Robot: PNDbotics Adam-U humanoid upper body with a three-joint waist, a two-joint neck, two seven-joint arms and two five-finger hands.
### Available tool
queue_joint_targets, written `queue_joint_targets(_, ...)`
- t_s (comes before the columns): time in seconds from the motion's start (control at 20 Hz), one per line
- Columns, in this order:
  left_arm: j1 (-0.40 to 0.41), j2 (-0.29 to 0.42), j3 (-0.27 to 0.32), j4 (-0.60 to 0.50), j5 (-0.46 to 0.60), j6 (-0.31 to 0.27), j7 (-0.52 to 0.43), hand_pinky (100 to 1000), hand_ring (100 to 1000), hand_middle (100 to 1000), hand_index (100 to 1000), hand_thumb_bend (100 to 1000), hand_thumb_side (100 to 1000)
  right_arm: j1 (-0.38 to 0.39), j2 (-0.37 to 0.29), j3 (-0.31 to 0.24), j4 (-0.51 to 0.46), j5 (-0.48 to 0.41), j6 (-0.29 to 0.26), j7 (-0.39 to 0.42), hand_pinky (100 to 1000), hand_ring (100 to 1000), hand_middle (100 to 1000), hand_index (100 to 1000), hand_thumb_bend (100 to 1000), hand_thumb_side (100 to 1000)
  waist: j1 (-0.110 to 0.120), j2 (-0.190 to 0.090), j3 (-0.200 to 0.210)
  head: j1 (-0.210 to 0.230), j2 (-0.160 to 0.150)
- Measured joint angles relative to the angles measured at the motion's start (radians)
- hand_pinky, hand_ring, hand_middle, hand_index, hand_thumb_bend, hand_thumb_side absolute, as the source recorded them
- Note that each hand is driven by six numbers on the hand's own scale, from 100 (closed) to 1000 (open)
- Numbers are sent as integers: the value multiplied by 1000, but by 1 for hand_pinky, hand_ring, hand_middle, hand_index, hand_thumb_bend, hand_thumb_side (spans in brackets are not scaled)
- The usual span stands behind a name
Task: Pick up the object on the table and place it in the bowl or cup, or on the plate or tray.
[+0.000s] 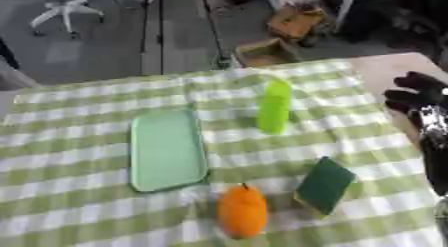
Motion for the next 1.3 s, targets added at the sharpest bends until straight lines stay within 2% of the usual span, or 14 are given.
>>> queue_joint_targets(0.2, 0, 0, 0, 0, 0, 0, 0, 822, 697, 744, 831, 422, 1000, -19, -22, 0, 0, 13, 8, 11, 818, 810, 810, 873, 120, 577, 0, 0, -1, -6, 0)
queue_joint_targets(0.4, 0, 0, 0, 0, 0, 3, -4, 823, 697, 747, 833, 421, 1000, -69, -90, 1, 39, 65, 18, 53, 838, 843, 834, 894, 173, 556, 0, 0, -4, -18, 1)
queue_joint_targets(0.45, 1, 0, 0, 0, 0, 4, -5, 823, 698, 748, 833, 421, 1000, -84, -110, 1, 56, 82, 20, 65, 848, 863, 845, 908, 174, 461, 0, 0, -4, -20, 1)
queue_joint_targets(0.5, 2, 0, 0, 0, 0, 4, -6, 823, 698, 748, 834, 421, 1000, -100, -132, 3, 78, 101, 21, 81, 848, 863, 848, 908, 244, 512, 0, 0, -3, -23, 1)
queue_joint_targets(0.6, 4, 0, -1, 0, 0, 4, -8, 823, 698, 749, 834, 420, 1000, -136, -178, 12, 130, 137, 20, 115, 858, 882, 863, 917, 297, 496, 0, 0, 0, -28, 4)
queue_joint_targets(0.65, 4, 0, -2, 0, 0, 4, -10, 823, 698, 750, 835, 420, 1000, -152, -199, 18, 158, 154, 15, 136, 870, 905, 887, 922, 356, 491, -1, 0, 2, -30, 5)
queue_joint_targets(0.95, 6, 1, -7, 0, 0, 5, -22, 825, 700, 754, 838, 417, 1000, -235, -311, 74, 345, 292, -54, 298, 872, 919, 905, 918, 443, 500, -6, 0, 2, -44, 8)
queue_joint_targets(1.3, 12, 1, -12, 0, -3, 7, -38, 825, 701, 757, 842, 411, 1000, -279, -369, 126, 505, 417, -153, 451, 886, 939, 905, 928, 536, 516, -12, 0, 6, -50, 10)
